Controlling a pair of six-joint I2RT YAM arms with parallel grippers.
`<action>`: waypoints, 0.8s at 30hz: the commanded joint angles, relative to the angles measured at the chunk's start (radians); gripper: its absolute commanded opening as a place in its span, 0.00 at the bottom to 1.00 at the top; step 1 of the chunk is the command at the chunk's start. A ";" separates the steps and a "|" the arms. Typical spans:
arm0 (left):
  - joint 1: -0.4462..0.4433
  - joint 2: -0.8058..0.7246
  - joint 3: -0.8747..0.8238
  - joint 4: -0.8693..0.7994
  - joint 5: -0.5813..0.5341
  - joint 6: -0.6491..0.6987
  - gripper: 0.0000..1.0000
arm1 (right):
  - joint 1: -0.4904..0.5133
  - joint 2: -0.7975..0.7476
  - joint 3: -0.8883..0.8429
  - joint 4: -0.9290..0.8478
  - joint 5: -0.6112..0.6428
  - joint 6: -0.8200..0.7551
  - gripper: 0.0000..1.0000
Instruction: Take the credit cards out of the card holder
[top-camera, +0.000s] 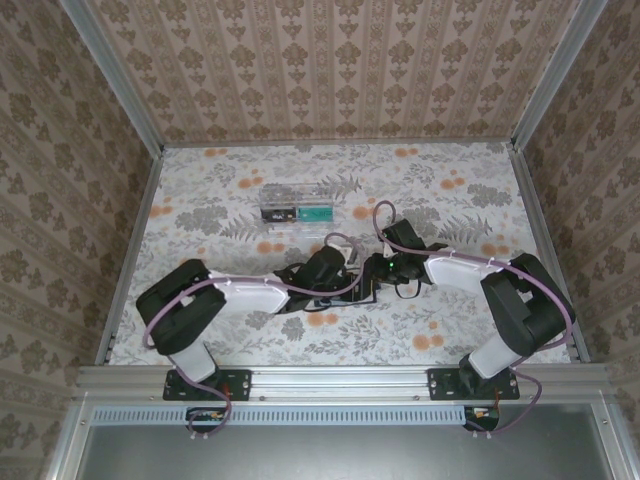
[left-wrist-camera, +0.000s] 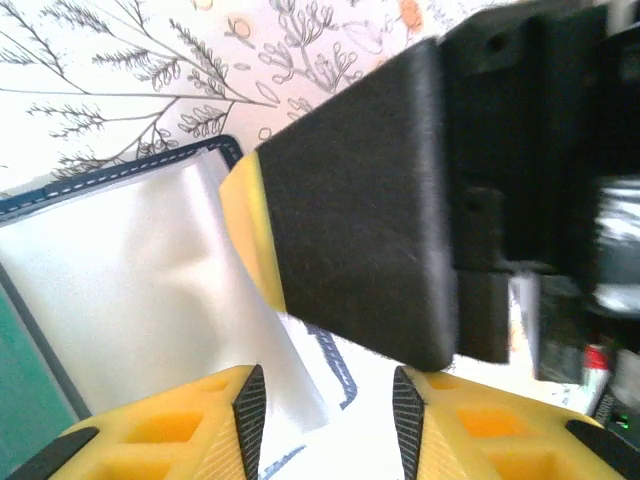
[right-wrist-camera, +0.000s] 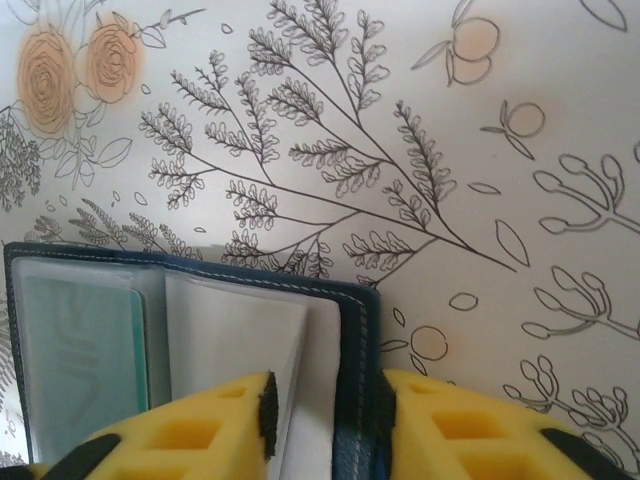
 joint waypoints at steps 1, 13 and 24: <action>0.024 -0.092 -0.038 -0.053 -0.045 0.021 0.42 | -0.003 0.000 0.009 -0.034 0.009 -0.014 0.31; 0.112 -0.184 -0.155 -0.190 -0.135 -0.101 0.34 | -0.002 -0.001 -0.003 -0.016 -0.001 -0.014 0.29; 0.119 -0.161 -0.154 -0.208 -0.139 -0.116 0.35 | -0.001 0.000 -0.005 -0.010 -0.005 -0.011 0.29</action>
